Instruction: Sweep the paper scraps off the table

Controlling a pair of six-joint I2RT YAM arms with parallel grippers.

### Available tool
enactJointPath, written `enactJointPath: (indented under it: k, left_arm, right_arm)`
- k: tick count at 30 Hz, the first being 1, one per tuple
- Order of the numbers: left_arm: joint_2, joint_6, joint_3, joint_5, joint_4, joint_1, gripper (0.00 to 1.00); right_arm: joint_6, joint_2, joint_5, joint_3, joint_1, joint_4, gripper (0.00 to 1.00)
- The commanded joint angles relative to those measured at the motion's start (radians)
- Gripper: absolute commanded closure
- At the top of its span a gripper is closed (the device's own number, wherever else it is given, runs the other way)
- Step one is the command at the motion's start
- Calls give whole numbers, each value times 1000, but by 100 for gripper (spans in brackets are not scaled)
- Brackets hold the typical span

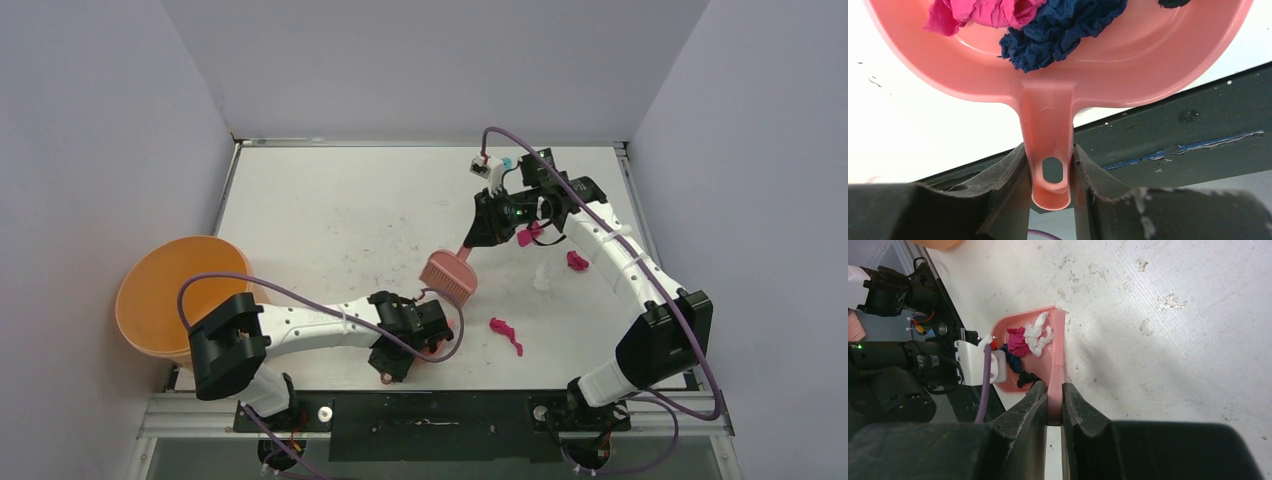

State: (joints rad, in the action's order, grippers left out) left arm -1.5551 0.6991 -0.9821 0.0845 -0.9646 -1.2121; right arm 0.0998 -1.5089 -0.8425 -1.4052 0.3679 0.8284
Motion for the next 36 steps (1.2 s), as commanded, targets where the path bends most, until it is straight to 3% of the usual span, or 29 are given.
enactJointPath:
  k: [1,6,13,24,36]
  left_arm:
    - [81,23,20,43,42,-4,100]
    - [117,38,28,76,26,-5,100]
    - [180,76,10,119,-38,-6,100]
    - [317,151,-81,196,-239,-4,100]
    - [452,279,-209,249,-476,-4,100]
  right_arm:
    - [5,21,-10,-90,-50,-4,95]
    - [33,60,57,-96,-129,-14,95]
    - [75,131,118,39,-173,-73,95]
    - [137,211,105,234,-180,-154,95]
    - [121,204,67,313,-181,-213,95]
